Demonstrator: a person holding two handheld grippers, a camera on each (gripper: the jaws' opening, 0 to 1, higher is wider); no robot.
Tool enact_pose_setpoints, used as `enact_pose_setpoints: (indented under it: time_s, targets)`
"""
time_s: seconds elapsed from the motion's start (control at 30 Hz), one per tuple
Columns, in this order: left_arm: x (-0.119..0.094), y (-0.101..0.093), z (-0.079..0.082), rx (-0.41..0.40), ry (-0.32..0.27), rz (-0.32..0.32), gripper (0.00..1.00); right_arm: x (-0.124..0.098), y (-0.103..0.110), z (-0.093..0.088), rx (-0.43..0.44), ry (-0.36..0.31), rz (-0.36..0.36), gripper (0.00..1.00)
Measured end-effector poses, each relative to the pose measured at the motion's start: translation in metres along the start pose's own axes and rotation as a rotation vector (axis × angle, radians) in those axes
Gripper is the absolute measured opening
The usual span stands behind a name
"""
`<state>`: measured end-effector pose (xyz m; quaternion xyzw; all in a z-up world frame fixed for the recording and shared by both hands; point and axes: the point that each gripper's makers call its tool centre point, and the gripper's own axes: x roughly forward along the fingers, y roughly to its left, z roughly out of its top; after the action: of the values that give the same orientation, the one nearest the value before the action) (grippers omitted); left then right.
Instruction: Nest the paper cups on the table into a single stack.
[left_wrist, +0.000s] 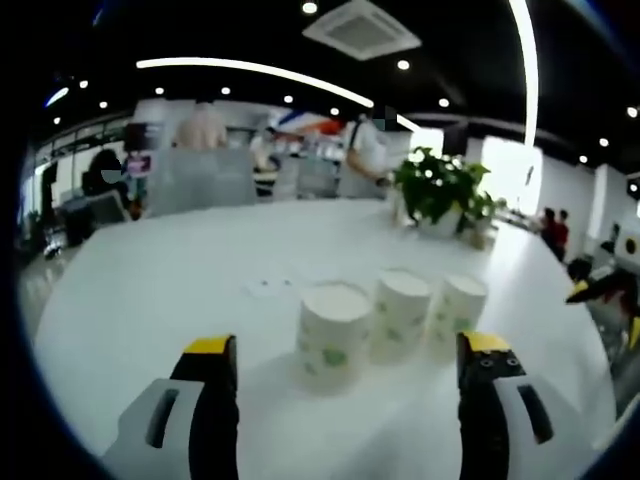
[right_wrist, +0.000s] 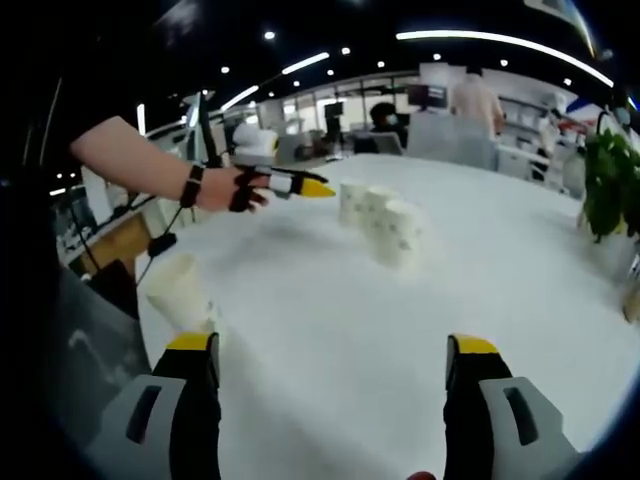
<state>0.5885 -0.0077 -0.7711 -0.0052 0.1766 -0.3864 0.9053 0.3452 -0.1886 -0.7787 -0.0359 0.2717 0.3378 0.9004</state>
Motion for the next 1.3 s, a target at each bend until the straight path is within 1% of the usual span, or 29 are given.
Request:
enact_pose_setpoints:
  time_s: [0.13, 0.2, 0.3, 0.4, 0.47, 0.53, 0.6, 0.67, 0.77, 0.8, 0.9, 1.17, 1.3]
  targets:
    - [0.006, 0.001, -0.002, 0.011, 0.011, -0.002, 0.89, 0.002, 0.0, -0.001, 0.013, 0.001, 0.0, 0.91]
    - [0.009, 0.004, -0.001, 0.029, 0.015, 0.003, 0.87, 0.002, 0.0, -0.001, 0.014, 0.0, 0.001, 0.91]
    - [0.013, 0.008, 0.004, 0.024, 0.008, 0.001, 0.84, 0.003, 0.0, -0.002, 0.013, 0.006, 0.003, 0.91]
    - [0.017, 0.011, 0.005, 0.026, 0.008, -0.002, 0.79, 0.003, -0.003, -0.002, 0.015, 0.006, 0.0, 0.91]
    - [0.02, 0.011, 0.006, 0.011, 0.004, -0.018, 0.75, 0.003, -0.005, -0.004, 0.019, 0.007, -0.002, 0.91]
    - [0.022, 0.012, 0.006, 0.034, 0.012, -0.015, 0.72, 0.003, -0.006, -0.005, 0.026, 0.01, -0.001, 0.91]
    - [0.024, 0.01, 0.008, 0.029, 0.007, -0.018, 0.72, 0.003, -0.007, -0.006, 0.023, 0.011, -0.002, 0.91]
    - [0.028, 0.013, 0.009, 0.027, 0.007, -0.02, 0.71, 0.004, -0.007, -0.007, 0.026, 0.012, -0.002, 0.91]
    - [0.032, 0.013, 0.008, 0.027, 0.013, -0.025, 0.69, 0.004, -0.007, -0.007, 0.029, 0.012, -0.003, 0.91]
    - [0.034, 0.015, 0.006, 0.033, 0.024, -0.025, 0.69, 0.004, -0.007, -0.007, 0.031, 0.01, -0.003, 0.91]
    - [0.035, 0.015, 0.006, 0.036, 0.022, -0.026, 0.68, 0.004, -0.007, -0.008, 0.031, 0.015, -0.002, 0.91]
    - [0.04, 0.014, 0.005, 0.053, 0.024, -0.038, 0.57, 0.004, -0.009, -0.008, 0.032, 0.017, -0.001, 0.91]
    - [0.041, 0.014, 0.0, 0.05, 0.04, -0.04, 0.57, 0.004, -0.008, -0.009, 0.026, 0.021, 0.002, 0.91]
